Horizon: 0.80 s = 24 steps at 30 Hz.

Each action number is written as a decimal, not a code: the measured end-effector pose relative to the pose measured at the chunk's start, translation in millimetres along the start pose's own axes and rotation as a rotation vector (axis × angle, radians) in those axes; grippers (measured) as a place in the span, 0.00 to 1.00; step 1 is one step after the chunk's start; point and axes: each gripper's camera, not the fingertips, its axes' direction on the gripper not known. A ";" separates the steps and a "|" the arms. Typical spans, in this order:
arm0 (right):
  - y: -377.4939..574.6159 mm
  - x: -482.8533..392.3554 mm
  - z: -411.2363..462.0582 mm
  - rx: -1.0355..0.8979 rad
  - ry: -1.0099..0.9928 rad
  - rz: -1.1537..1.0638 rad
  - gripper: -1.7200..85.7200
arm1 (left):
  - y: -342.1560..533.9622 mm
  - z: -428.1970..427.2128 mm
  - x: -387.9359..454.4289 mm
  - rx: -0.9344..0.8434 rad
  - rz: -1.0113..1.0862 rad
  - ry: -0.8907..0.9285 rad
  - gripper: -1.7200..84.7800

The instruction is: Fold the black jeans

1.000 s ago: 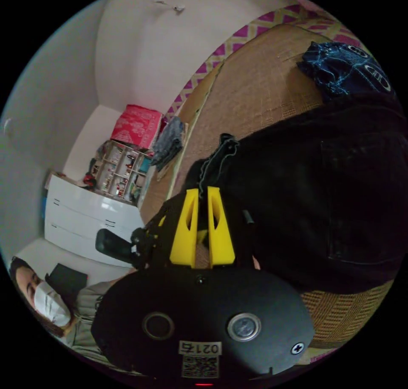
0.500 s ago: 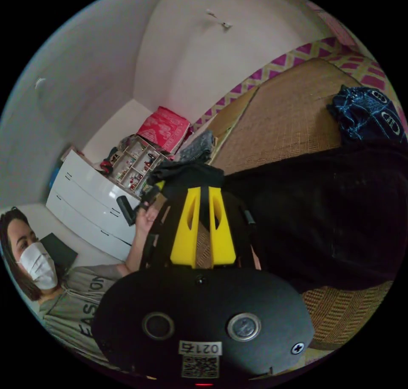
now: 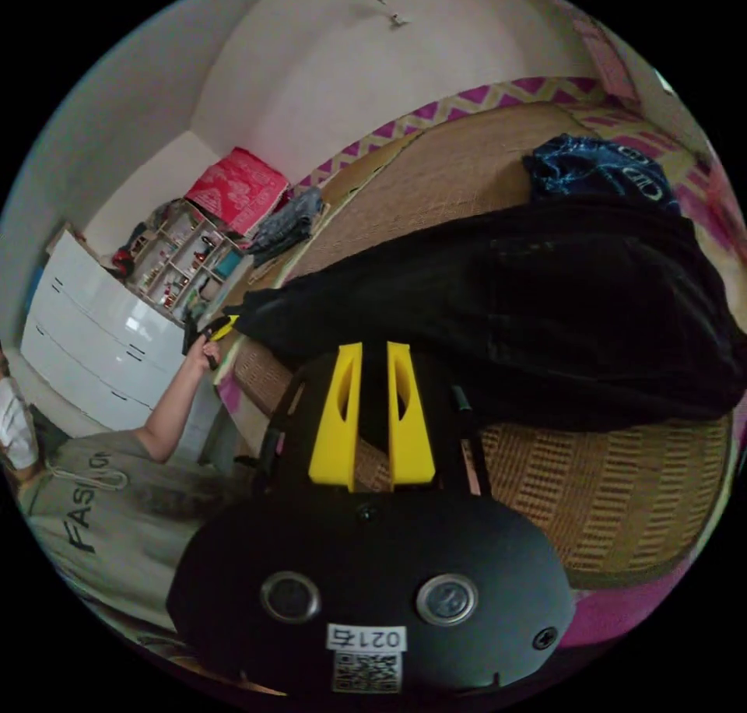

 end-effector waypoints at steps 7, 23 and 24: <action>-9.9 -14.1 4.4 0.040 0.355 -0.218 0.09 | -10.0 -19.9 -28.0 0.085 -0.082 0.025 0.09; -166.9 52.9 96.5 -0.431 0.589 -0.653 0.12 | -21.4 236.4 175.9 -0.336 0.987 -0.248 0.12; -169.3 59.3 101.1 -0.477 0.579 -0.658 0.12 | -24.1 256.9 175.1 -0.378 1.007 -0.256 0.13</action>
